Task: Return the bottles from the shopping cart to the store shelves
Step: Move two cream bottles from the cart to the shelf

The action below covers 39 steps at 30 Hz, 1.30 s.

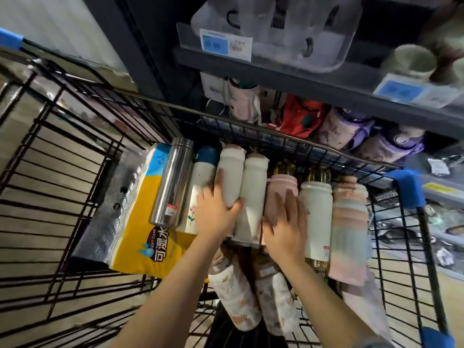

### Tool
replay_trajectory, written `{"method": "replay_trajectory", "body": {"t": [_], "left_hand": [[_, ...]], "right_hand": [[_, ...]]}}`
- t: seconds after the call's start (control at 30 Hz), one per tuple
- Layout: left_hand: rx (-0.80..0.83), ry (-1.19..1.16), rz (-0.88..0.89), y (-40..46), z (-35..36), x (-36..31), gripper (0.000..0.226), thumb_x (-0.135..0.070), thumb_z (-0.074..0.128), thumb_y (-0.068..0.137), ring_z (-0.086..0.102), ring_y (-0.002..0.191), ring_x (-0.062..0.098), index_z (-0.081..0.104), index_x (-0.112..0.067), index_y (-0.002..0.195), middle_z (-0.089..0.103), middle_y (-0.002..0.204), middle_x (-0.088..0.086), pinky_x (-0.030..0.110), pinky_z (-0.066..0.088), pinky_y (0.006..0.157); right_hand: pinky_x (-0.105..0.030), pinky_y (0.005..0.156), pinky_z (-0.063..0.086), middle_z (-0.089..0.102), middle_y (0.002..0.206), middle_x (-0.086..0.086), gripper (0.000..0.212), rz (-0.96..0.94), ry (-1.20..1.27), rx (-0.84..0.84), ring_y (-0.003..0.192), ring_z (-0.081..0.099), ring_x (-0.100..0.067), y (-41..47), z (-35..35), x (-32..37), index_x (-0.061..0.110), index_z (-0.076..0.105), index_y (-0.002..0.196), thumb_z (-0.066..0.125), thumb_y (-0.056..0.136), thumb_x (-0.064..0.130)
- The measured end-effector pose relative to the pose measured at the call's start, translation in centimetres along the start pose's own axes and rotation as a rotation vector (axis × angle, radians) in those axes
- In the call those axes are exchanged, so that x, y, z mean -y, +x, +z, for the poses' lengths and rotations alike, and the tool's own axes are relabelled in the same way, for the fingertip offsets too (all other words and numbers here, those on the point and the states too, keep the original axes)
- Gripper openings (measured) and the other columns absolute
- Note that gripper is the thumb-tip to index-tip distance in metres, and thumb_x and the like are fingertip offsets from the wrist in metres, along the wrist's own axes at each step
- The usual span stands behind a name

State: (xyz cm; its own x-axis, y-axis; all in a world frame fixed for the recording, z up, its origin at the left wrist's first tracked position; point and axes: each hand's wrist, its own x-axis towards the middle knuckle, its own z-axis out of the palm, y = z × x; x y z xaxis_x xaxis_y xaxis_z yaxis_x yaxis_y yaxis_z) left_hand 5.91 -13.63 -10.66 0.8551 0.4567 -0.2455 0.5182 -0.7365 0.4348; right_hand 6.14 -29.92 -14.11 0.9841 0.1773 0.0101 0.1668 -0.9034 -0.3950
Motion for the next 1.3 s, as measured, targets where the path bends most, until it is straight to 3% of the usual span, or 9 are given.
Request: {"method": "replay_trajectory", "body": {"t": [0.2,0.37,0.5,0.63,0.73,0.8,1.0,1.13,1.3], "left_hand": [[-0.073,-0.192,0.044,0.1,0.5,1.1,0.084,-0.056,0.064,0.081,0.052,0.112,0.024,0.025,-0.028,0.150,0.053,0.128,0.007,0.039,0.048,0.088],[-0.090,-0.721,0.021,-2.9,-2.8,1.9,0.083,-0.035,0.074,0.082,0.040,0.134,0.007,0.026,-0.031,0.150,0.039,0.149,-0.009,0.040,0.040,0.109],[-0.097,-1.036,-0.144,-7.1,-6.1,3.7,0.087,-0.033,0.078,0.077,0.060,0.110,0.007,0.028,-0.037,0.148,0.055,0.133,-0.003,0.033,0.057,0.084],[-0.163,-1.084,-0.234,-9.8,-6.6,5.2,0.075,-0.008,0.071,0.084,0.064,0.093,0.000,0.036,-0.031,0.145,0.060,0.118,-0.007,0.021,0.055,0.069],[-0.146,-1.143,-0.256,-11.0,-6.7,6.0,0.071,-0.005,0.069,0.084,0.065,0.098,0.008,0.039,-0.037,0.140,0.061,0.121,-0.002,0.025,0.056,0.071],[-0.132,-1.171,-0.263,-11.5,-6.8,6.2,0.075,-0.010,0.076,0.080,0.065,0.099,0.009,0.039,-0.041,0.137,0.061,0.120,-0.003,0.025,0.056,0.071],[-0.106,-1.227,-0.273,-12.6,-7.4,6.5,0.084,-0.043,0.077,0.056,0.066,0.101,0.015,0.042,-0.052,0.132,0.067,0.112,-0.008,0.033,0.058,0.074],[-0.085,-1.206,-0.262,-13.2,-7.7,6.9,0.087,-0.045,0.078,0.057,0.064,0.107,0.020,0.040,-0.052,0.135,0.063,0.121,-0.002,0.044,0.058,0.081],[-0.063,-1.203,-0.269,-13.9,-8.5,7.4,0.084,-0.046,0.079,0.055,0.065,0.103,0.019,0.039,-0.060,0.129,0.063,0.120,-0.002,0.038,0.059,0.075]], "right_hand": [[-0.054,0.109,0.033,0.045,0.143,-0.021,0.061,-0.005,0.009,-0.034,0.130,0.040,-0.043,-0.1,0.3,-0.2,0.011,0.048,0.138,0.049,0.084,0.039],[-0.057,0.106,0.036,0.049,0.137,-0.024,0.057,-0.054,0.015,-0.119,0.126,0.043,-0.045,0.0,0.6,-0.5,0.010,0.047,0.135,0.052,0.084,0.034],[-0.059,0.105,0.036,0.050,0.136,-0.025,0.059,0.025,0.028,-0.174,0.126,0.044,-0.045,0.5,0.4,0.4,0.003,0.053,0.132,0.052,0.088,0.042],[-0.058,0.111,0.027,0.044,0.139,-0.031,0.083,0.098,-0.043,-0.079,0.133,0.038,-0.045,3.3,0.7,3.7,-0.007,0.051,0.131,0.048,0.084,0.062],[-0.048,0.117,-0.006,0.008,0.159,-0.020,0.105,0.193,-0.142,0.210,0.148,0.001,-0.034,5.2,1.1,5.3,-0.002,0.019,0.150,0.037,0.082,0.076],[-0.043,0.115,-0.016,-0.003,0.161,-0.015,0.109,0.225,-0.185,0.242,0.148,-0.008,-0.030,5.6,1.3,5.6,0.001,0.008,0.152,0.036,0.081,0.079],[-0.048,0.119,0.006,0.027,0.150,-0.028,0.108,0.184,0.006,0.024,0.143,0.020,-0.041,4.5,2.6,7.7,-0.010,0.024,0.145,0.079,0.069,0.045],[-0.041,0.121,0.002,0.022,0.155,-0.024,0.106,0.216,0.022,0.087,0.146,0.016,-0.034,4.5,3.0,8.1,-0.005,0.015,0.149,0.074,0.075,0.043],[-0.038,0.119,0.005,0.028,0.151,-0.025,0.102,0.256,0.081,0.045,0.143,0.022,-0.036,4.4,2.7,8.9,-0.005,0.016,0.148,0.076,0.076,0.035]]}}
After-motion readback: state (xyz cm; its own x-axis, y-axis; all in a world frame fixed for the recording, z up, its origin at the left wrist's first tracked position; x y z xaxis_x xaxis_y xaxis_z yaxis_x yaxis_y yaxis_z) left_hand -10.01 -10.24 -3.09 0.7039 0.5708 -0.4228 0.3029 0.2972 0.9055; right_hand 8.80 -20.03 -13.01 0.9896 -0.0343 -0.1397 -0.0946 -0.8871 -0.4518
